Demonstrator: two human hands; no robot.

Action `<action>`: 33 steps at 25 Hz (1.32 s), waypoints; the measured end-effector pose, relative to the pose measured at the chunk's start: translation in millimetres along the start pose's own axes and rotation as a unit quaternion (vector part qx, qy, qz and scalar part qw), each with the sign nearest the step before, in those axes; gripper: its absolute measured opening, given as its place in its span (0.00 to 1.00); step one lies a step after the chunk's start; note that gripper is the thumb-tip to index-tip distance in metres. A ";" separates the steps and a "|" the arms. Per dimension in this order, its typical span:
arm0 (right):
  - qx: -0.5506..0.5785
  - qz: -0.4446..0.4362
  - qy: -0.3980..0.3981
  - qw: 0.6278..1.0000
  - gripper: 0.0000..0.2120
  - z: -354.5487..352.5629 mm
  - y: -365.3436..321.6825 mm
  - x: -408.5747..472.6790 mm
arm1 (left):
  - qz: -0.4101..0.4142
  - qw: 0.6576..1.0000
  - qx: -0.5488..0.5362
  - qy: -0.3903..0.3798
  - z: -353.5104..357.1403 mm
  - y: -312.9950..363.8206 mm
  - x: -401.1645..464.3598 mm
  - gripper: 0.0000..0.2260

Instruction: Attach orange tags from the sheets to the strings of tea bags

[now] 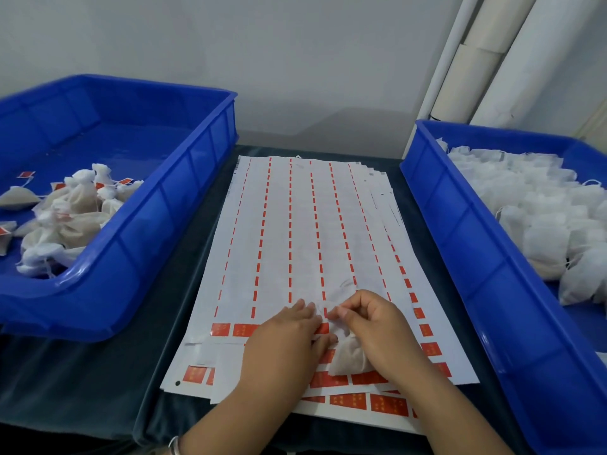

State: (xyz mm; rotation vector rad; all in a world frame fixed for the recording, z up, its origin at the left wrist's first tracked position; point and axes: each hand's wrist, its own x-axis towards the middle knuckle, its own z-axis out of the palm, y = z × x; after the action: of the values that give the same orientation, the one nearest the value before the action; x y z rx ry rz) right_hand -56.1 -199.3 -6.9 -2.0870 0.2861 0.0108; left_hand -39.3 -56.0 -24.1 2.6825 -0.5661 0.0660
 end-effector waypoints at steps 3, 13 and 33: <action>0.002 -0.012 0.004 1.000 0.05 0.0 3.3 -3.1 | 0.036 0.999 0.018 0.006 -0.1 1.0 -6.1 0.20; 0.035 -0.039 0.002 0.999 0.06 -2.7 10.1 -4.2 | 0.180 0.953 0.219 -0.111 -10.6 0.1 4.7 0.22; 0.084 -0.010 0.051 0.995 0.04 -5.9 -14.7 -4.5 | -0.325 0.816 -0.470 0.092 -36.0 -24.2 8.0 0.10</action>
State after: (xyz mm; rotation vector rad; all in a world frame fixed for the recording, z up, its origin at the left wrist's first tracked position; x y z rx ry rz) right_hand -58.1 -196.4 9.2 -1.9254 0.3163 -0.1285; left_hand -21.2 -24.8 1.1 1.7179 0.3499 -0.1191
